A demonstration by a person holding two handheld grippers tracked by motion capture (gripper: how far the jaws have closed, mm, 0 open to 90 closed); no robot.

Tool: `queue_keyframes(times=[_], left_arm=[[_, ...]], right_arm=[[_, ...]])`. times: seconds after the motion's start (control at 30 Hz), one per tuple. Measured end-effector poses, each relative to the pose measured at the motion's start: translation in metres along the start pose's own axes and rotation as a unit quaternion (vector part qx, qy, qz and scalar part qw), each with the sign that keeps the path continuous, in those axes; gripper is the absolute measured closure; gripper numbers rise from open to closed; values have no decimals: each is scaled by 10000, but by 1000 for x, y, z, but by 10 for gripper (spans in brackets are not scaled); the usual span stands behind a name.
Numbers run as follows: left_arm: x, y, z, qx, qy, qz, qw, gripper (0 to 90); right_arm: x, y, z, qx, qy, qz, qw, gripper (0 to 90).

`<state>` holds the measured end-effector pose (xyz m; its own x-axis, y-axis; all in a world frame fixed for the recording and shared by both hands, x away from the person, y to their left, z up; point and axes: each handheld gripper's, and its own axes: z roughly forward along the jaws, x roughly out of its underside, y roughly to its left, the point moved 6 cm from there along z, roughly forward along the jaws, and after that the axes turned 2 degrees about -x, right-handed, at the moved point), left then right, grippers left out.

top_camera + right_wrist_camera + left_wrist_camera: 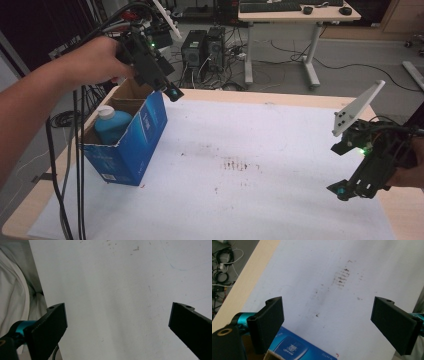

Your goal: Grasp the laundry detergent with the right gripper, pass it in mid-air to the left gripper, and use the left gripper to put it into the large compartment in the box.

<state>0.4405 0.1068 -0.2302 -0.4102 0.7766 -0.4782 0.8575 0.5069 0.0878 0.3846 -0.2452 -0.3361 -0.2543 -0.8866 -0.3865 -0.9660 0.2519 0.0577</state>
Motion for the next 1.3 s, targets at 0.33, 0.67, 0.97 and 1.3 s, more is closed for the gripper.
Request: queue_keyframes(times=[0.33, 0.67, 0.97, 1.3], left_arm=[[-18, -17, 18, 129, 78, 307, 9994, 16], [-31, -29, 29, 94, 20, 584, 9982, 16], [-39, -49, 60, 443, 108, 758, 9961, 16], [-42, -64, 93, 736, 341, 1058, 9911, 16]], right_arm=[[1, -1, 1, 4, -41, 29, 10000, 12], [1, -2, 2, 30, -87, 85, 9999, 12], [-1, -3, 6, 22, -56, 69, 10000, 12], [-2, -7, 8, 19, -24, 131, 9999, 12]])
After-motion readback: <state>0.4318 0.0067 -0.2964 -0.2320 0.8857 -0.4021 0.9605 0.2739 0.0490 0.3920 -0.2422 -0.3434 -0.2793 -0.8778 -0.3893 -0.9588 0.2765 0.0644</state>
